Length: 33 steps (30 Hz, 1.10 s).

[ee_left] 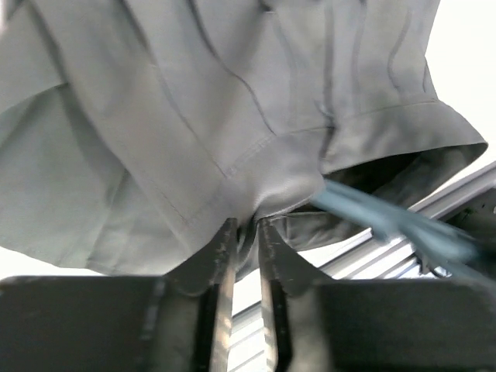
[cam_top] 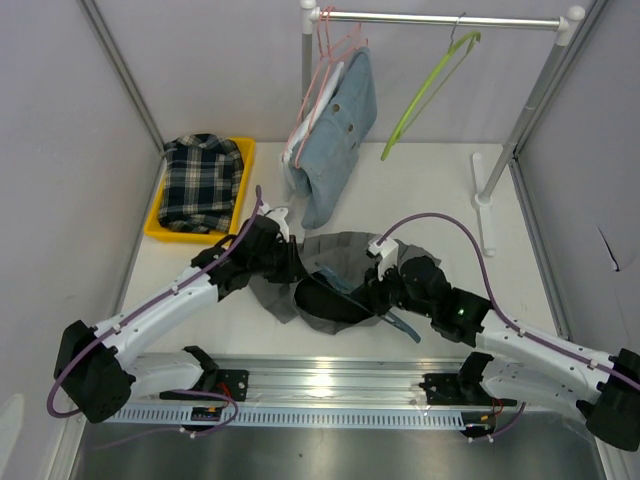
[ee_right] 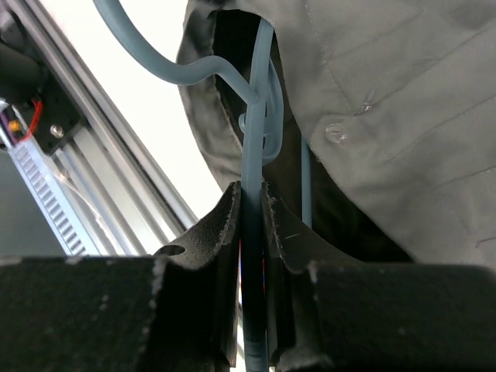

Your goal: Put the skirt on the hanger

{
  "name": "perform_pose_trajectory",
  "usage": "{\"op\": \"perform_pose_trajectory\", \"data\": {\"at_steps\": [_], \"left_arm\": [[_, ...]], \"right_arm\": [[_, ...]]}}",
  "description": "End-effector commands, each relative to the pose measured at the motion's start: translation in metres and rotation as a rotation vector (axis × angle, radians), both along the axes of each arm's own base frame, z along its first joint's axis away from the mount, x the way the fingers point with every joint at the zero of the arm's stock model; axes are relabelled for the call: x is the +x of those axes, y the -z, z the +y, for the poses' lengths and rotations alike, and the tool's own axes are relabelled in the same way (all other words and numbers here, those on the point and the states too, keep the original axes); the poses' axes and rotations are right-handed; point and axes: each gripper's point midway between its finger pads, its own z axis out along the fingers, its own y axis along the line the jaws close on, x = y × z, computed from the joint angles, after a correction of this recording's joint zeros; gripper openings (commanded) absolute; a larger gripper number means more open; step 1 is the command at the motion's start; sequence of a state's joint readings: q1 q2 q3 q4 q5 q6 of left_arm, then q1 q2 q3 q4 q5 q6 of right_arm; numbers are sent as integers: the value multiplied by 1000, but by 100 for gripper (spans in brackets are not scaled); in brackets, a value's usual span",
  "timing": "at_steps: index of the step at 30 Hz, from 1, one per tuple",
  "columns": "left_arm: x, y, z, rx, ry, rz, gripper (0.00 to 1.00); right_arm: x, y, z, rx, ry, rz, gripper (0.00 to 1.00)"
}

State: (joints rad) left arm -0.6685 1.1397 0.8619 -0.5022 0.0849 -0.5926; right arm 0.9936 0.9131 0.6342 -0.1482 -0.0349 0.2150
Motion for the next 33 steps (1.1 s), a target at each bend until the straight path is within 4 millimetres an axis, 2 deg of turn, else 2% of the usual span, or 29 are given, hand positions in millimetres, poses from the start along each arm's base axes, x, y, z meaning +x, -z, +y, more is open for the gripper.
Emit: {"op": "perform_pose_trajectory", "data": {"at_steps": [1, 2, 3, 6, 10, 14, 19, 20, 21, 25, 32, 33], "left_arm": [[9, -15, -17, -37, 101, -115, 28], [11, -15, -17, -23, 116, -133, 31], [14, -17, -16, -19, 113, -146, 38], [18, -21, -19, 5, 153, -190, 48], [20, -31, -19, 81, 215, -259, 55], [15, -29, -13, 201, 302, -304, 56], [4, -39, -14, 230, 402, -377, 57], [3, -41, -14, 229, 419, -397, 57], [3, -40, -13, 234, 422, -405, 57], [9, -36, -4, 286, 401, -423, 57], [2, -45, -13, 208, 454, -506, 64], [1, -33, -9, 238, 469, -520, 64]], "right_arm": [[12, -16, 6, 163, -49, 20, 0], [11, -15, 5, 174, -62, 27, 0], [9, -14, 6, 182, -82, 38, 0], [6, -10, 6, 195, -112, 58, 0], [0, -13, 8, 247, -163, 74, 0], [-1, -16, 6, 299, -196, 106, 0], [12, -15, -5, 332, -181, 132, 0], [10, -17, -5, 350, -205, 153, 0], [17, -17, -7, 362, -194, 152, 0], [24, -15, -8, 378, -198, 183, 0], [29, -9, -6, 384, -209, 230, 0], [30, -8, -6, 384, -211, 234, 0]]}}
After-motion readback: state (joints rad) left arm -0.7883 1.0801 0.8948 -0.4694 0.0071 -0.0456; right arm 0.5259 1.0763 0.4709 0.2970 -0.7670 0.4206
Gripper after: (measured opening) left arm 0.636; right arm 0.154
